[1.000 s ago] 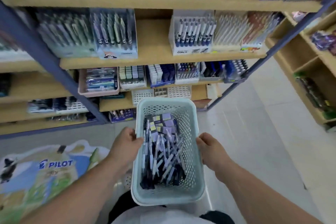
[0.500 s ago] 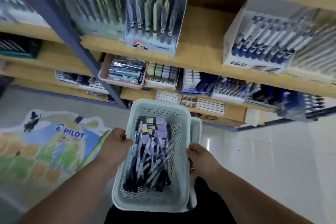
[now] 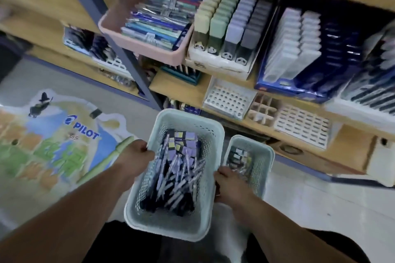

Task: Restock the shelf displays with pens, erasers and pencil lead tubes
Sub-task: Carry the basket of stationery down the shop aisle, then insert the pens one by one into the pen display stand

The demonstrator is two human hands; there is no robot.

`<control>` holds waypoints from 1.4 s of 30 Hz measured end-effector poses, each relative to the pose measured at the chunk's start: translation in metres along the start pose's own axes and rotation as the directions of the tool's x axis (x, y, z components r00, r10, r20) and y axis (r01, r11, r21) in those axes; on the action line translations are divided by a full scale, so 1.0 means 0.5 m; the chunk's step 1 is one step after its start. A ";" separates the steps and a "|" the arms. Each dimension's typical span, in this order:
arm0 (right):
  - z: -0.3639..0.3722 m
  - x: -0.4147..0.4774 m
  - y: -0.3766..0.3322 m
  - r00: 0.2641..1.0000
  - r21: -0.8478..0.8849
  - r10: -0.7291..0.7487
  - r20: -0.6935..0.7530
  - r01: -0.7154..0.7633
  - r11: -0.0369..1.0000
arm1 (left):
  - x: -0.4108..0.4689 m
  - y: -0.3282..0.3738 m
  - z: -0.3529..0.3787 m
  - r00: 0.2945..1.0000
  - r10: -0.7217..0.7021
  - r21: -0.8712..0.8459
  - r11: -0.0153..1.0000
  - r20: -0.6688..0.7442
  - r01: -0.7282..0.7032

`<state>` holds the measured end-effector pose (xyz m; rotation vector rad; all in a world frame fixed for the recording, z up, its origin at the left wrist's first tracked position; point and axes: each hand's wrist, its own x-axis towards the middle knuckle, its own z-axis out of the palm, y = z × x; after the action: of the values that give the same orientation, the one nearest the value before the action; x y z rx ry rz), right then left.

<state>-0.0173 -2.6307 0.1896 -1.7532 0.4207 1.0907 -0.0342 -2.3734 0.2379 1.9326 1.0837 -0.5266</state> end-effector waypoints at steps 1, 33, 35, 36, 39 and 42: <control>0.007 0.037 0.016 1.000 -0.026 -0.007 0.003 0.007 1.000 | 0.029 -0.009 0.013 1.000 0.013 0.013 1.000 0.007 -0.013; 0.071 0.381 0.231 0.997 0.204 -0.033 -0.076 0.048 0.978 | 0.393 -0.165 0.264 0.971 0.234 0.220 0.946 0.049 -0.239; 0.093 0.399 0.244 0.995 0.140 -0.027 -0.101 0.041 0.989 | 0.422 -0.190 0.277 0.973 0.227 0.198 0.952 0.052 -0.233; 0.101 0.408 0.246 0.994 0.131 -0.025 -0.110 0.040 0.991 | 0.436 -0.199 0.283 0.973 0.226 0.188 0.954 0.053 -0.232; 0.113 0.436 0.238 0.992 0.098 -0.037 -0.120 0.049 0.994 | 0.468 -0.212 0.285 0.978 0.204 0.103 0.973 0.050 -0.208; 0.110 0.458 0.228 0.989 -0.035 -0.062 -0.137 0.058 0.998 | 0.500 -0.227 0.265 0.970 0.215 0.054 0.974 0.115 -0.222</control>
<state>-0.0005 -2.5899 -0.0684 -1.8638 0.4346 0.9417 0.0102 -2.3289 -0.0604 2.0262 0.7816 -0.5432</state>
